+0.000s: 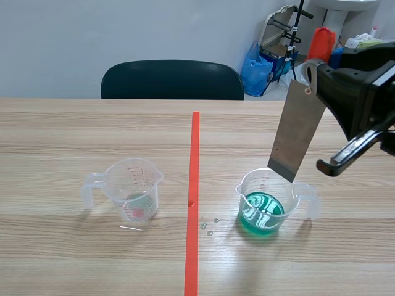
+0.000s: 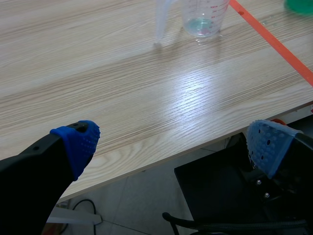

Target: Do the redox reaction experiment

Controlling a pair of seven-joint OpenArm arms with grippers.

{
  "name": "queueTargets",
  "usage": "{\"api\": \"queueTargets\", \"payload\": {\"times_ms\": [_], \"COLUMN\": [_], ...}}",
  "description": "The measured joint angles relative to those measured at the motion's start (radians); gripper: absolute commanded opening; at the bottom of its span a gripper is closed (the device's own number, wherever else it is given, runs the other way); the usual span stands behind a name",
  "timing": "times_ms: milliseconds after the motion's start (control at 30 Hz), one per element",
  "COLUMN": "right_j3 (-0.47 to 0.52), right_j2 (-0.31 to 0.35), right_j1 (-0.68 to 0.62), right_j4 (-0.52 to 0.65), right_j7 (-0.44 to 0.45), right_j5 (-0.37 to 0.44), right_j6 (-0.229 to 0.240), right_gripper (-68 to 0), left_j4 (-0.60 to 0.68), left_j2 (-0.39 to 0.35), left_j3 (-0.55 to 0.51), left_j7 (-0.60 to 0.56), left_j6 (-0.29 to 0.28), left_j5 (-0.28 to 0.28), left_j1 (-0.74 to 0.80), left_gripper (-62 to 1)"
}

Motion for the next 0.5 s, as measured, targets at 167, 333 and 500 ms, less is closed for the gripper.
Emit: {"api": "queueTargets", "payload": {"times_ms": [167,333,500], "right_j3": [0.000,-0.002,-0.025], "right_j2": [0.000,0.000,0.000], "right_j1": [0.000,0.000,0.030], "right_j4": [0.000,0.000,0.000], "right_j7": [0.000,0.000,-0.020], "right_j5": [0.000,0.000,0.000], "right_j6": [0.001,0.023,0.023], "right_gripper": [-66.2,-66.2,-66.2], "left_j4": [0.000,0.000,0.000], "left_j2": [0.000,0.000,0.000], "left_j3": [0.000,0.000,0.000], "left_j7": [0.000,0.000,0.000], "left_j6": [0.000,0.000,0.000], "left_j5": [0.000,0.000,0.000], "left_j1": [0.000,0.000,0.000], "left_gripper": [1.4,1.4,1.4]}}
